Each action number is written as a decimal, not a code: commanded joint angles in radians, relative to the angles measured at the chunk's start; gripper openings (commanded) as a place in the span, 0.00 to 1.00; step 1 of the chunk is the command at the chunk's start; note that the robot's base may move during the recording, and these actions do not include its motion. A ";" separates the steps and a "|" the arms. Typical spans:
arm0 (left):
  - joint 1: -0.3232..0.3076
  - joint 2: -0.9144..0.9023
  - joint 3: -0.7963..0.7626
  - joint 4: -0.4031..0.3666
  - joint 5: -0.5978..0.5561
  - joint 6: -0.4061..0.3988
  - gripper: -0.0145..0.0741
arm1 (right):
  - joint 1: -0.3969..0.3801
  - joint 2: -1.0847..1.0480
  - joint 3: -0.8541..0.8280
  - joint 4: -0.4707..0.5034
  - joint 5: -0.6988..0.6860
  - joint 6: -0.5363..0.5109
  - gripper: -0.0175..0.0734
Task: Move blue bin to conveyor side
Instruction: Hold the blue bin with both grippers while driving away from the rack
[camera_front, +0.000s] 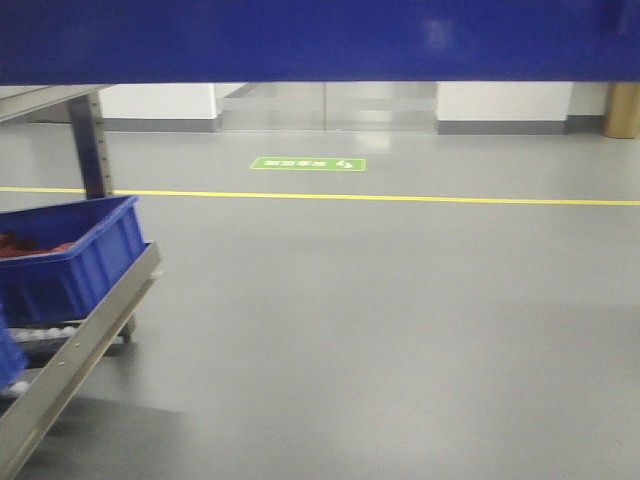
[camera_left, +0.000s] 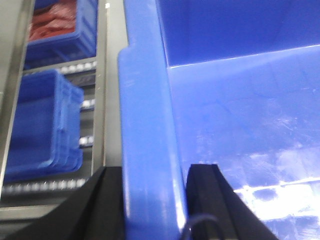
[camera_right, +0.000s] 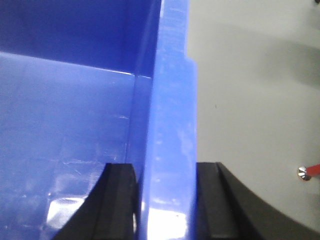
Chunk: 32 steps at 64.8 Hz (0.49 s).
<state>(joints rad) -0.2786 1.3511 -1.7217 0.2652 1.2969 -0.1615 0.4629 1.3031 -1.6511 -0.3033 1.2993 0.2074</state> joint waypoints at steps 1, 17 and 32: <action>-0.024 -0.019 -0.013 -0.067 -0.098 0.012 0.15 | 0.015 -0.011 -0.011 0.041 -0.140 -0.016 0.11; -0.024 -0.019 -0.013 -0.067 -0.098 0.012 0.15 | 0.015 -0.011 -0.011 0.041 -0.140 -0.016 0.11; -0.024 -0.019 -0.013 -0.067 -0.098 0.012 0.15 | 0.015 -0.011 -0.011 0.041 -0.140 -0.016 0.11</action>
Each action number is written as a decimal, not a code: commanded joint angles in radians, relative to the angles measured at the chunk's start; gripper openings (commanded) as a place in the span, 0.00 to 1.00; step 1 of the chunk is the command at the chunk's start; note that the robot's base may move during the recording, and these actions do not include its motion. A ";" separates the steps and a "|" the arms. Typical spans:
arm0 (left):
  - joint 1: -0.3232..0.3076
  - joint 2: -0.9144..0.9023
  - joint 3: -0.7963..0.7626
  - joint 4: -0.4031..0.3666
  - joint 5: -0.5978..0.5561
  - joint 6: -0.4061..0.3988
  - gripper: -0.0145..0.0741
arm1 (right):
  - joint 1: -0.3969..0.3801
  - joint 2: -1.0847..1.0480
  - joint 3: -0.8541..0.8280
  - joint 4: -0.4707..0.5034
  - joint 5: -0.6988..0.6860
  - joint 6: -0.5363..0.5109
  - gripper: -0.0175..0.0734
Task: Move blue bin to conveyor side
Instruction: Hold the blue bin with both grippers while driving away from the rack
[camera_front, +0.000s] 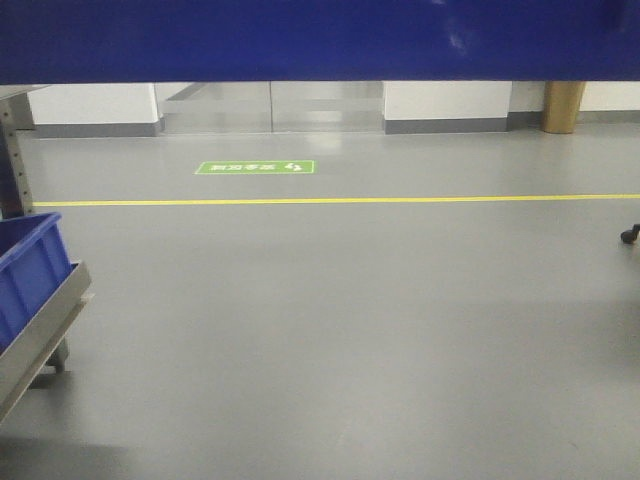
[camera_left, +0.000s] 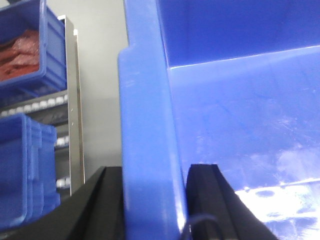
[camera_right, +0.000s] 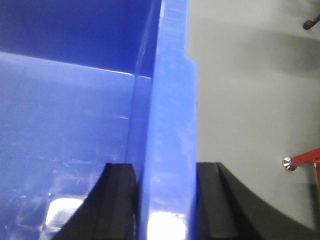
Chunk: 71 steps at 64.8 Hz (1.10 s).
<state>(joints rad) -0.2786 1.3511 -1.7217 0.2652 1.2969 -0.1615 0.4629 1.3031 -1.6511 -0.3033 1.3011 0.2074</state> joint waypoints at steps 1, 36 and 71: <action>-0.024 -0.019 -0.013 -0.067 -0.098 0.012 0.15 | 0.015 -0.011 -0.011 0.041 -0.142 -0.016 0.11; -0.024 -0.019 -0.013 -0.067 -0.098 0.012 0.15 | 0.015 -0.011 -0.011 0.041 -0.142 -0.016 0.11; -0.024 -0.019 -0.013 -0.067 -0.098 0.012 0.15 | 0.015 -0.011 -0.011 0.041 -0.142 -0.016 0.11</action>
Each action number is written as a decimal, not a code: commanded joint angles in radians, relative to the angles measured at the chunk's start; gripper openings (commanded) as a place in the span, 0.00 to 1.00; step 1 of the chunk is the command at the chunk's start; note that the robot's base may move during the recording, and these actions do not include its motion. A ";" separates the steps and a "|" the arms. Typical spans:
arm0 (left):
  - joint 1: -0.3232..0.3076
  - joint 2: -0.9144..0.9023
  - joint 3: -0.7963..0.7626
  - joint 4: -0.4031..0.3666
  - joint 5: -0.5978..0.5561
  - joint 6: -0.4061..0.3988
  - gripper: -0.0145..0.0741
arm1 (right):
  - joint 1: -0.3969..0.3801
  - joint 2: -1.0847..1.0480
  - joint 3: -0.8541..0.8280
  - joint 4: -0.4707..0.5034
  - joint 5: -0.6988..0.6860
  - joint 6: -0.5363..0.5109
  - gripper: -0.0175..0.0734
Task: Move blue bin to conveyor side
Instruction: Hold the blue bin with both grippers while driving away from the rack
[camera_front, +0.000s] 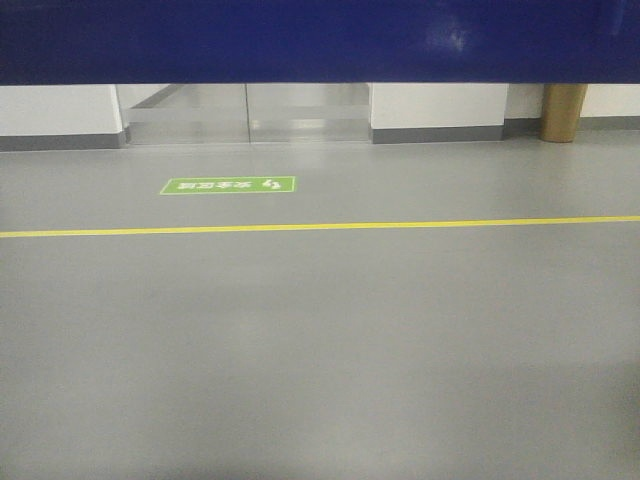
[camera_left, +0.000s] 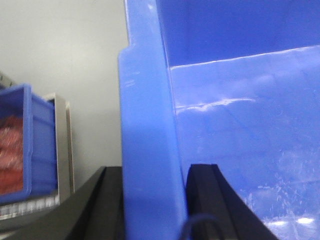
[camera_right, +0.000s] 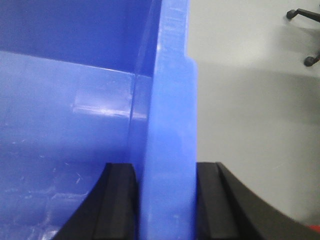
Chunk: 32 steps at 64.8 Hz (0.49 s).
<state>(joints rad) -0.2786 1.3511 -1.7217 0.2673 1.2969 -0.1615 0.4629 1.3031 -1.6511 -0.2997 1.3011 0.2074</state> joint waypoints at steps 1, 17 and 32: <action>-0.024 -0.019 -0.013 -0.069 -0.098 0.012 0.15 | 0.015 -0.011 -0.011 0.038 -0.142 -0.016 0.11; -0.024 -0.019 -0.013 -0.069 -0.098 0.012 0.15 | 0.015 -0.011 -0.011 0.038 -0.142 -0.016 0.11; -0.024 -0.019 -0.013 -0.069 -0.098 0.012 0.15 | 0.015 -0.011 -0.011 0.038 -0.142 -0.016 0.11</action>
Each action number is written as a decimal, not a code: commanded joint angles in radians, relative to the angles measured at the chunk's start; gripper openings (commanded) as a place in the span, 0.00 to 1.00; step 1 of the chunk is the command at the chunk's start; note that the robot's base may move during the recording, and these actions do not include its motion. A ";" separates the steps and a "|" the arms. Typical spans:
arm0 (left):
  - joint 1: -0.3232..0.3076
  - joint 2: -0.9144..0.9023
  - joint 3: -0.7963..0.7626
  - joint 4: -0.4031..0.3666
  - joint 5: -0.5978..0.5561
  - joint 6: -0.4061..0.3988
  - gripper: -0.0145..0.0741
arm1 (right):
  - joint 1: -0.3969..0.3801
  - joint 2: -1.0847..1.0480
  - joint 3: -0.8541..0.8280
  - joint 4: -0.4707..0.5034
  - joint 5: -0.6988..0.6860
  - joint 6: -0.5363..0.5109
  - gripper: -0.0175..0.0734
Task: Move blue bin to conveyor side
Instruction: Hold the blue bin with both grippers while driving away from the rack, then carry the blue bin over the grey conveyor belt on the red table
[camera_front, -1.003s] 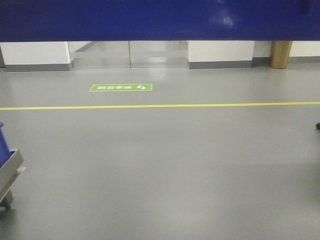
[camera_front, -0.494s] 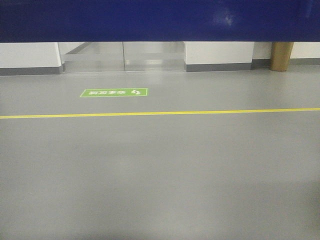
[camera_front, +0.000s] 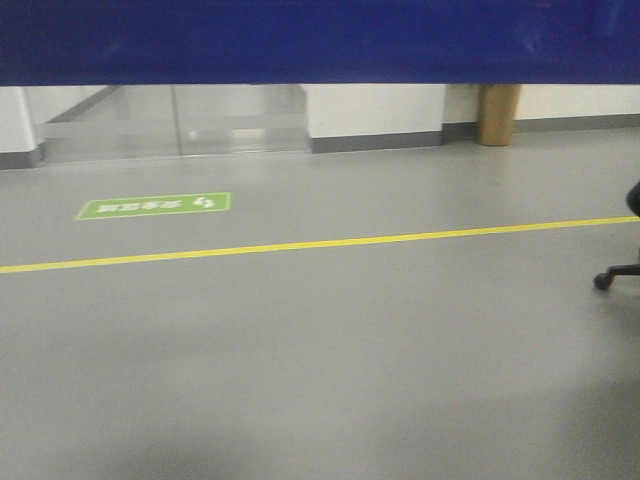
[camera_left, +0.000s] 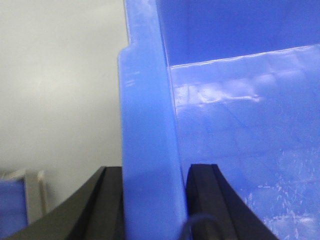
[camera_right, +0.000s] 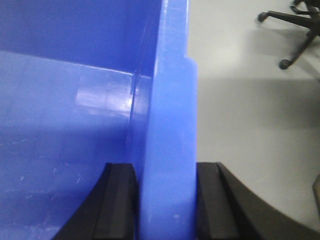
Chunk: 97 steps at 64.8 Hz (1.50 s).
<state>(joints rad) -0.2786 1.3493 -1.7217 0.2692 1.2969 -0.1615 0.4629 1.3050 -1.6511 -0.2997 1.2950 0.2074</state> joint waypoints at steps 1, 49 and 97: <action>-0.024 -0.017 -0.013 -0.071 -0.098 0.012 0.15 | 0.015 -0.013 -0.011 0.038 -0.136 -0.016 0.11; -0.024 -0.017 -0.013 -0.035 -0.098 0.012 0.15 | 0.015 -0.013 -0.011 0.038 -0.138 -0.016 0.11; -0.024 -0.017 -0.013 0.109 -0.099 0.012 0.15 | 0.015 -0.013 -0.011 0.038 -0.298 -0.016 0.11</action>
<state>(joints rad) -0.2818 1.3493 -1.7217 0.3607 1.2812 -0.1668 0.4667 1.3088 -1.6481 -0.2862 1.2170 0.2074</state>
